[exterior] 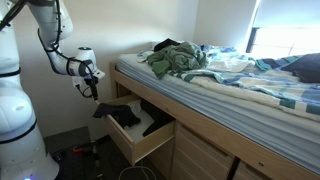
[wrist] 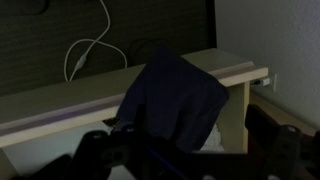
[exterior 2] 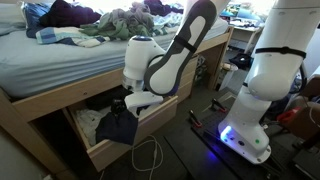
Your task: Put the black t-shirt in the drawer then close it
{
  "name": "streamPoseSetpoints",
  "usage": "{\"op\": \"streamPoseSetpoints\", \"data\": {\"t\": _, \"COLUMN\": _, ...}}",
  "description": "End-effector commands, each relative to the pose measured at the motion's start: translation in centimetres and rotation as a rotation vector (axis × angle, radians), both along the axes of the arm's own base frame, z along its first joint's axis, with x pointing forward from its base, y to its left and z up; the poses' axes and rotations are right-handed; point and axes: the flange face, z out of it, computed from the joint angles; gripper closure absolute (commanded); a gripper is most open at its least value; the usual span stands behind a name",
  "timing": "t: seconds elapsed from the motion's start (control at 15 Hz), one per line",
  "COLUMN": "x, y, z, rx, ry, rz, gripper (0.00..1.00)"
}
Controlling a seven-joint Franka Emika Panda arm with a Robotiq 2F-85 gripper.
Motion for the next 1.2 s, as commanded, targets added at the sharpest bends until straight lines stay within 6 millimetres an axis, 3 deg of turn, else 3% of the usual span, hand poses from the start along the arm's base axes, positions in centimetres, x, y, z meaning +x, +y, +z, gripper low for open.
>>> {"op": "streamPoseSetpoints", "data": {"t": 0.0, "x": -0.1, "y": 0.0, "z": -0.5, "rx": -0.004, "ry": 0.015, "rz": -0.006, "gripper": 0.0}}
{"op": "streamPoseSetpoints", "data": {"t": 0.4, "x": -0.3, "y": 0.0, "z": -1.8, "rx": -0.009, "ry": 0.045, "rz": -0.019, "gripper": 0.0}}
{"op": "streamPoseSetpoints", "data": {"t": 0.8, "x": -2.5, "y": 1.7, "z": -7.7, "rx": -0.024, "ry": 0.178, "rz": 0.029, "gripper": 0.0}}
{"op": "streamPoseSetpoints", "data": {"t": 1.13, "x": -2.9, "y": 3.7, "z": -10.4, "rx": -0.029, "ry": 0.231, "rz": 0.081, "gripper": 0.0}}
